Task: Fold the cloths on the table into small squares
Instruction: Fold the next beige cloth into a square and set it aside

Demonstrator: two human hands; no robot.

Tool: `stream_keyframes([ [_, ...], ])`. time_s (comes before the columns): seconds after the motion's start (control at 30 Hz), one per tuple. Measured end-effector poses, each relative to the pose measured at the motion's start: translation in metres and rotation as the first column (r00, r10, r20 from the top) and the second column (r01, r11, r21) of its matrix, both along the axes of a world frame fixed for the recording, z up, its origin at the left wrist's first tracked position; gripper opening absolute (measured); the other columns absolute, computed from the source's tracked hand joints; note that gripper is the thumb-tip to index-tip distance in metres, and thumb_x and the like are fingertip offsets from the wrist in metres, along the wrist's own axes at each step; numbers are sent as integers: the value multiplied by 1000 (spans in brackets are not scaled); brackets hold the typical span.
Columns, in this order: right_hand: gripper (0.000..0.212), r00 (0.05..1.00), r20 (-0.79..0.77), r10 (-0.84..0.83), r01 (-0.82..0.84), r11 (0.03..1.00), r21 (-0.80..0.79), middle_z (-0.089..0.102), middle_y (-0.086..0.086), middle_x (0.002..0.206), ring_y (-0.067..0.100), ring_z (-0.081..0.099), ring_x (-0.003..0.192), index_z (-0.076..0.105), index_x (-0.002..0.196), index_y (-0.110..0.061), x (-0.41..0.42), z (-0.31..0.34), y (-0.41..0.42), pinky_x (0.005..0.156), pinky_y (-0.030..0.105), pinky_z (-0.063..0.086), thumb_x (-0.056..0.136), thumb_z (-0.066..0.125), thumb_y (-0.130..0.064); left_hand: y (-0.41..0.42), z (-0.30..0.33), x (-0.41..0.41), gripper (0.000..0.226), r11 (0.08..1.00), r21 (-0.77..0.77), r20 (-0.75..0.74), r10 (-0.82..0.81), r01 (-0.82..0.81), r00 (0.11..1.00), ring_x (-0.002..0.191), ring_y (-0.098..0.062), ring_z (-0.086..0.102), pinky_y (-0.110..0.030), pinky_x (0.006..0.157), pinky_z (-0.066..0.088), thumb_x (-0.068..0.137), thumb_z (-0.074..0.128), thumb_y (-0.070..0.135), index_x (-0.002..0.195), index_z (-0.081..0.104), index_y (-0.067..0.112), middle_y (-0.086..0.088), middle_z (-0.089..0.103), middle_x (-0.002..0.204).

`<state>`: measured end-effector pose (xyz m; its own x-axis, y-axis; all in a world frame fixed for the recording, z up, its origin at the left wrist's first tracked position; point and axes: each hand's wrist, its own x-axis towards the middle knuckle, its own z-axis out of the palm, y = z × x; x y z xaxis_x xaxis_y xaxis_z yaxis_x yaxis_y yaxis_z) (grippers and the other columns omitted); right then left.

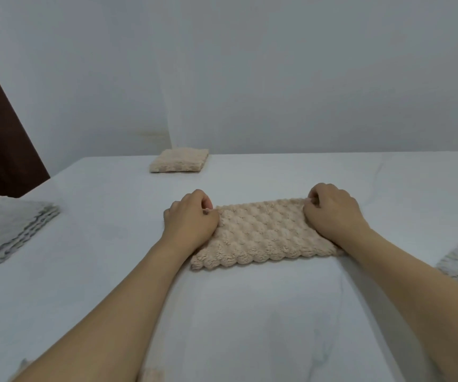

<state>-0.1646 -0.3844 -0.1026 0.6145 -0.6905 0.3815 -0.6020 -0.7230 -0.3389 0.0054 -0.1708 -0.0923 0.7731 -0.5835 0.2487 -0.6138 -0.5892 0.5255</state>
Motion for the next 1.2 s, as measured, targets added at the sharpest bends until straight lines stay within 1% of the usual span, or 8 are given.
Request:
stream_keyframes([
  [0.2,24,995,95,-6,-8,990,141,52,10,113,31,42,115,60,113,-16,-3,2,0,96,37,31,93,48,-19,1,7,-8,19,942,-328,-179,-136,71,974,57,-4,52,-13,44,38,91,44,3,92,55,18,-1,49,106],
  [0.3,15,978,202,41,-85,973,215,53,6,103,23,49,103,65,95,-13,-7,9,3,94,36,39,94,51,-19,0,5,-6,19,951,-308,-184,-90,29,979,61,-6,52,-14,45,36,95,44,8,98,60,18,0,54,104],
  [0.43,13,933,358,31,-227,824,519,61,4,69,16,51,49,64,86,-11,-15,21,5,49,27,42,94,56,-18,1,4,-3,17,951,-306,-225,-22,-49,974,68,-8,54,-21,52,35,92,48,9,96,62,18,1,63,96],
  [0.57,14,991,116,61,-123,735,667,66,9,79,19,59,61,66,96,-7,-12,44,-4,57,27,48,92,53,-5,-1,3,-2,19,965,-253,-214,10,-65,977,82,-16,57,-27,64,42,90,47,7,97,62,17,-3,61,106],
  [0.73,19,942,-322,97,-10,965,260,59,5,120,24,55,101,59,109,-24,5,63,-7,90,36,45,92,52,-21,-3,3,-12,30,998,-62,321,-7,28,947,115,-26,49,-38,97,33,91,50,14,121,57,15,-5,52,128],
  [0.83,44,953,-301,-26,-19,989,-146,41,6,135,29,36,125,47,133,-25,13,59,15,107,42,24,89,47,-19,-9,4,-26,38,955,-11,271,-283,297,920,134,-19,41,-38,113,23,99,46,32,133,52,19,-1,47,145],
  [0.97,49,940,-339,50,-52,999,3,34,6,148,31,30,136,36,142,-25,13,25,60,111,48,18,97,28,-42,-10,-9,-28,52,886,308,43,-378,347,925,148,-14,18,-45,122,5,102,27,49,151,31,31,6,27,161],
  [1.2,55,937,-314,155,-128,986,104,20,-2,159,20,12,147,26,149,-32,3,5,61,119,48,5,99,20,-54,-7,4,-21,44,946,296,161,-184,130,970,121,-28,40,-42,101,33,100,34,45,128,54,19,-4,51,133],
])
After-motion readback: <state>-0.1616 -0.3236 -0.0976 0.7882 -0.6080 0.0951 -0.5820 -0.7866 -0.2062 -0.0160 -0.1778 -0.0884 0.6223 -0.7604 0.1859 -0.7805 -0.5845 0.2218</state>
